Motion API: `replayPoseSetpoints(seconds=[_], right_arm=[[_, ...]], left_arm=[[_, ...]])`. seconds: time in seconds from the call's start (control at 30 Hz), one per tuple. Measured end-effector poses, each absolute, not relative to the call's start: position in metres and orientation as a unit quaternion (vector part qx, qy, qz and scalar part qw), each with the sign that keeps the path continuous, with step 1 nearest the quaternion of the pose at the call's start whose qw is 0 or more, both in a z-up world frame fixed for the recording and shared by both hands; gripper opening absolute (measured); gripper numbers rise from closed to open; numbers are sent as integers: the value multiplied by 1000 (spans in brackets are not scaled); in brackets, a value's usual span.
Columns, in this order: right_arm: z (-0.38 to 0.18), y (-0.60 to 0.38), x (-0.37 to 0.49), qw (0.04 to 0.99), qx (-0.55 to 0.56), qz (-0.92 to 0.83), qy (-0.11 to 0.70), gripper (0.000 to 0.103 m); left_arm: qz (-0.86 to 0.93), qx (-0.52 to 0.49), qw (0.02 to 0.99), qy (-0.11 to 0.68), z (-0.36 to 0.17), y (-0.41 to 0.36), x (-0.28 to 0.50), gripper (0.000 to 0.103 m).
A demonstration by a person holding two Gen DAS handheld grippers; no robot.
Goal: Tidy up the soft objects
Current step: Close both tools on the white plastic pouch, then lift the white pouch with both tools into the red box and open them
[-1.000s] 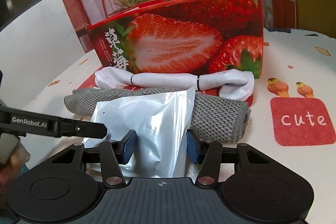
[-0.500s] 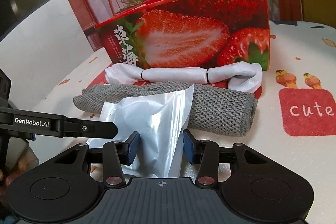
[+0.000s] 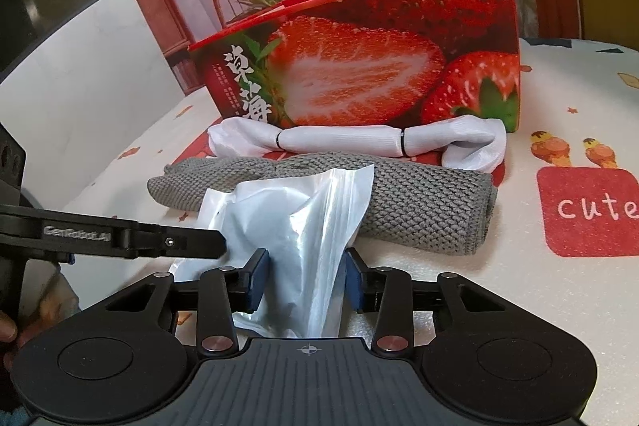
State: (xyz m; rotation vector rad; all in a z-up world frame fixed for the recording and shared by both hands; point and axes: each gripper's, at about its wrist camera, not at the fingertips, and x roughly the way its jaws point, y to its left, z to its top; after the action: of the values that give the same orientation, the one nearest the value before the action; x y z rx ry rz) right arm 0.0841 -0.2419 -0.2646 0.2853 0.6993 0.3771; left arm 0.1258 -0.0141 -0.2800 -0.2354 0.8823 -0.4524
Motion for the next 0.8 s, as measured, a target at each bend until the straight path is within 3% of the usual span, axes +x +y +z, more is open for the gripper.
replayPoseSetpoints(seconds=[0.07, 0.17, 0.8], right_arm=[[-265, -242, 84, 912, 140, 183, 339, 35], [-264, -242, 83, 912, 141, 184, 338, 35], [-217, -251, 89, 927, 144, 188, 289, 35]], left_arm=[[-210, -121, 873, 423, -281, -9, 127, 10], [-208, -126, 880, 409, -276, -5, 125, 7], [-233, -109, 910, 326, -218, -7, 121, 6]])
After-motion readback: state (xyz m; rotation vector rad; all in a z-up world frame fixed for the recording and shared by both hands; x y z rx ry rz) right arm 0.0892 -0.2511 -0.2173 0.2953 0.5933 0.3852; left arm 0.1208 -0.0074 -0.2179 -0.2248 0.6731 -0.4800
